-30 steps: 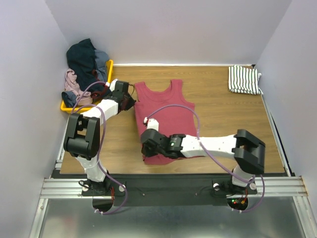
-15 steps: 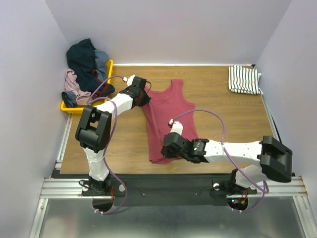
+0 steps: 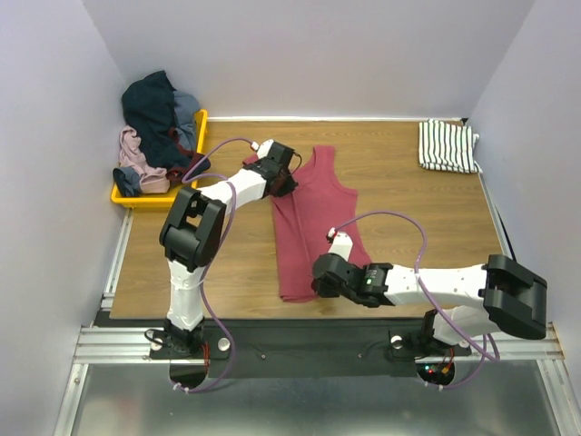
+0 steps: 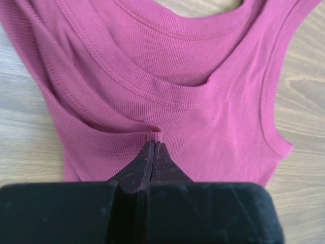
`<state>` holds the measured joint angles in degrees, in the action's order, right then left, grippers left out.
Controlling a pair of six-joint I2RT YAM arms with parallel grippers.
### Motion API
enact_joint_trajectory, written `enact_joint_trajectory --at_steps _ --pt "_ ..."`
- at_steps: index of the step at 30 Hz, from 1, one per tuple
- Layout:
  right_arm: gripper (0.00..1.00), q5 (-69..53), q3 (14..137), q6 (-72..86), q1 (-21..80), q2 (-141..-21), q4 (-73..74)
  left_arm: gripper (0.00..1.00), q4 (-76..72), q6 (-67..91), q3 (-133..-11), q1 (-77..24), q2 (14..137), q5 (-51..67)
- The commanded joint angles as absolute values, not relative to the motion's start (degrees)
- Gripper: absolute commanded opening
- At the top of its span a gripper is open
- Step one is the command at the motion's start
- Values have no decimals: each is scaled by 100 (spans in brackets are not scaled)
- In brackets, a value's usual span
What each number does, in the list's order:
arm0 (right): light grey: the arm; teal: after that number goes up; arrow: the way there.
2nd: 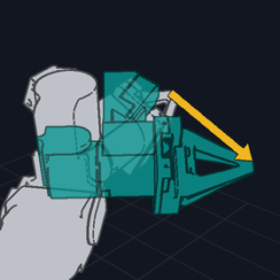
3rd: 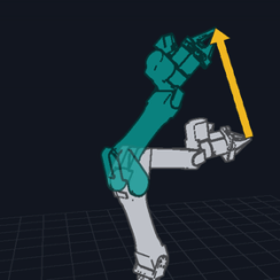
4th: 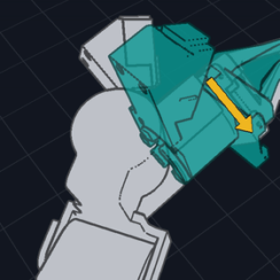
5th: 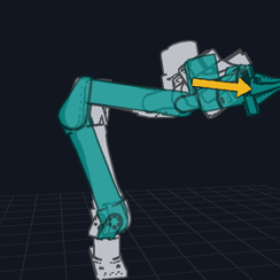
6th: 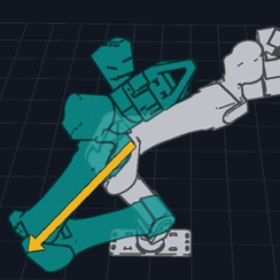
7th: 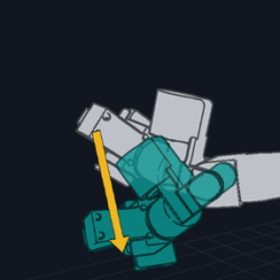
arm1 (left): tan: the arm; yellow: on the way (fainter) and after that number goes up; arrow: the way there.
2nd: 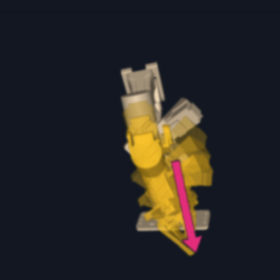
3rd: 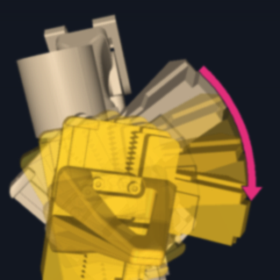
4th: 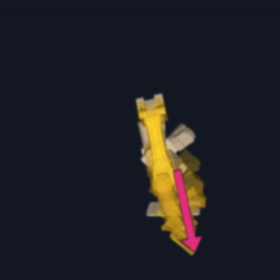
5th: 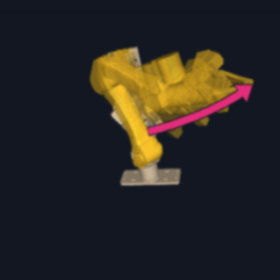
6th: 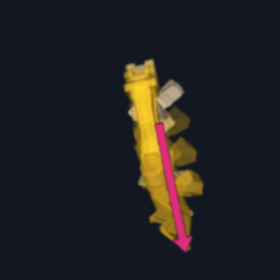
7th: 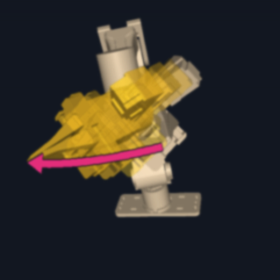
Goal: Fold and stack the tank tops
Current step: Fold the tank top
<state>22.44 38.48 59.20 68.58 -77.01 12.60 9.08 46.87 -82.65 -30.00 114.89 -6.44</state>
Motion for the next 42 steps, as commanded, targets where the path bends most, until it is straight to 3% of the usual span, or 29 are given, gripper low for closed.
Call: enact_joint_trajectory --at_steps 1,7,11,17,22,29,34,42 --pt "14 2452 3736 6152 6864 -7585 1178 0 931 4720 -8622 -3032 11592 -879" --pt "15 2496 3542 6267 6864 -7480 1187 0 905 4676 -8613 -3085 11698 -826" --pt "27 2435 3524 6232 6864 -7383 1204 2 844 4553 -8657 -3085 11663 -712" --pt "47 2408 3603 6091 6864 -7172 1353 25 818 4307 -8842 -3085 11549 -449" --pt "66 2566 3849 5907 6864 -6900 1616 38 721 4131 -8877 -3041 11198 -316" --pt "69 2855 4200 5555 6864 -6890 1828 40 791 4191 -8623 -2673 10584 -342" --pt "69 2822 5070 4853 6645 -7531 1837 36 686 4517 -8139 -1761 10362 -439" --pt "65 2312 6380 3894 6601 -8955 1767 26 1002 4167 -9227 -1029 11486 -492"
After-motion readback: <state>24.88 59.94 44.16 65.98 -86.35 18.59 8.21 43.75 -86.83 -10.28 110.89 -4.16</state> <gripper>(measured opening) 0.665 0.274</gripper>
